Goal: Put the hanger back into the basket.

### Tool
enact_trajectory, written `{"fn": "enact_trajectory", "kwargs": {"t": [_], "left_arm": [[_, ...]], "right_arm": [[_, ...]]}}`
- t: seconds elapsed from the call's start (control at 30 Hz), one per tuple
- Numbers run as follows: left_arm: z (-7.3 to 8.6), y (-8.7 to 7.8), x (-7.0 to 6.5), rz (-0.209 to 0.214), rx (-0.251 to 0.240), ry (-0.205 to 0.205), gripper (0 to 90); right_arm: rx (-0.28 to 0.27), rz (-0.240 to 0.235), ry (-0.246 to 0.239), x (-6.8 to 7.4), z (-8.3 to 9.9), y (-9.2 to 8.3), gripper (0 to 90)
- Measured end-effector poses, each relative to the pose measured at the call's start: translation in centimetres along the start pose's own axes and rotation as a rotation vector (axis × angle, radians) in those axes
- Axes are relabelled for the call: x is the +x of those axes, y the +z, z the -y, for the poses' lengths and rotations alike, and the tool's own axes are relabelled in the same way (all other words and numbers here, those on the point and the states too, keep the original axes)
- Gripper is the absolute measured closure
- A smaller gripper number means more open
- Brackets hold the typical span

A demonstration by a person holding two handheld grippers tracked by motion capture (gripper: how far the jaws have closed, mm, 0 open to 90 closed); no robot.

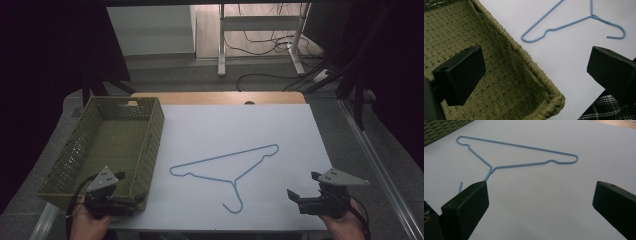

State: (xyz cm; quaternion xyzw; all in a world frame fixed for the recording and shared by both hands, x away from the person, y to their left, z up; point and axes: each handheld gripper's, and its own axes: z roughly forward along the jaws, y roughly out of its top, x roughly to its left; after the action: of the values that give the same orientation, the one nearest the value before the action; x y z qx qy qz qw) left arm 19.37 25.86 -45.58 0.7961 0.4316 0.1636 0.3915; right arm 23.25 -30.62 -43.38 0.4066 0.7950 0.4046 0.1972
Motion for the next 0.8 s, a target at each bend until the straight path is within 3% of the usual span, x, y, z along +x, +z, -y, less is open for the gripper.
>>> {"fn": "enact_trajectory", "kwargs": {"t": [0.3, 0.8], "left_arm": [[0.14, 0.06, 0.09, 0.014, -0.016, -0.002, 2.1], [0.01, 0.12, 0.02, 0.006, 0.003, -0.009, 1.8]], "right_arm": [[0.008, -0.002, -0.009, 0.16, -0.07, 0.12, 0.3], [0.027, -0.008, -0.015, 0.55, -0.02, 0.55, 0.0]]}}
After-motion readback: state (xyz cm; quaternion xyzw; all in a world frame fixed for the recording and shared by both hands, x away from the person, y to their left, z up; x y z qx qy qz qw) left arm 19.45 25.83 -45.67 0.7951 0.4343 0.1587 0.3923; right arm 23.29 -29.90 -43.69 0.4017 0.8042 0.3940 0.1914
